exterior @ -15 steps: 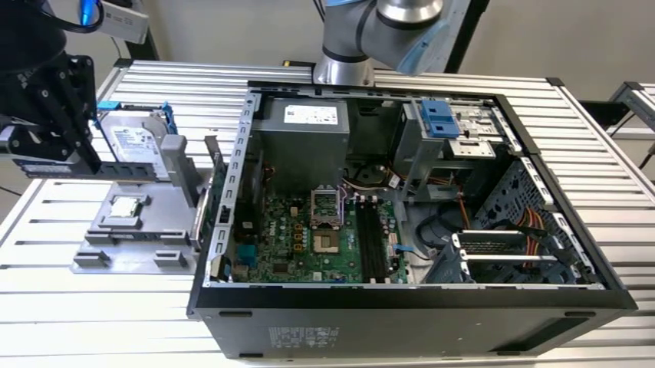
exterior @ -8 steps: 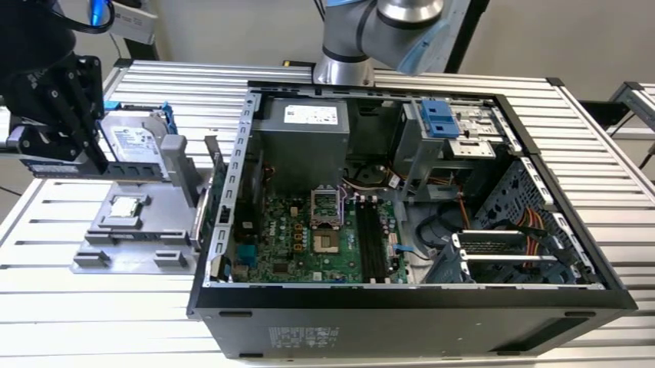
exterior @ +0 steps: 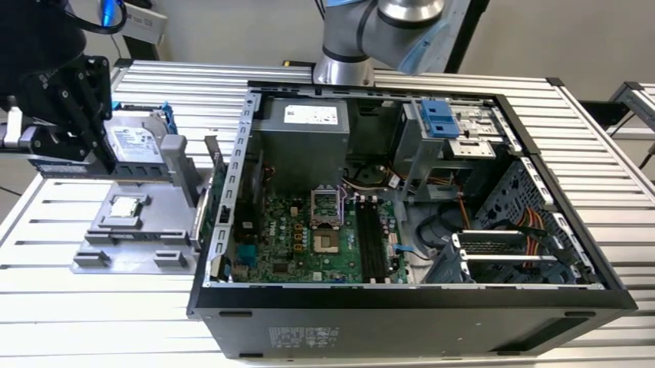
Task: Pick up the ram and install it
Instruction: 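Pick up the ram and move it above insertion slot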
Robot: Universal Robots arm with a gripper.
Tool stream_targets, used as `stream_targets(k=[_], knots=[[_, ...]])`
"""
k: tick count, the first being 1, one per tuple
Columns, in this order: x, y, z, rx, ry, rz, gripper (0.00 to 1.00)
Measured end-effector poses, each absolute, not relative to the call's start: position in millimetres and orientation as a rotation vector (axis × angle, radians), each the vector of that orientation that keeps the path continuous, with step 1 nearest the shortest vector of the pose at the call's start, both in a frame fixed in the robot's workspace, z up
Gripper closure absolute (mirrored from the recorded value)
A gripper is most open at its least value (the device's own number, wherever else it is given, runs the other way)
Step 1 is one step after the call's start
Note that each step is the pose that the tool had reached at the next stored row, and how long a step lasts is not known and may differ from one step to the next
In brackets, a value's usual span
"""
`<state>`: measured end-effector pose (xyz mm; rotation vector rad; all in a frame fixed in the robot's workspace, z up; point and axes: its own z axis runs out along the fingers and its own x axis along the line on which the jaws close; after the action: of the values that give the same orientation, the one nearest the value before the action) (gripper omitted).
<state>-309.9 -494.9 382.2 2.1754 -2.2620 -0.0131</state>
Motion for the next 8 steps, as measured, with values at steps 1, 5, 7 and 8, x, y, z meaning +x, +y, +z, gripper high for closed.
stream_targets(k=[1,5,7,8], knots=[[-309.0,-494.9,382.2,2.175,-2.262,-0.013,1.00],[-303.8,-494.9,382.2,2.175,-2.262,-0.013,1.00],[-302.0,-494.9,382.2,2.175,-2.262,-0.013,1.00],[-301.1,-494.9,382.2,2.175,-2.262,-0.013,1.00]])
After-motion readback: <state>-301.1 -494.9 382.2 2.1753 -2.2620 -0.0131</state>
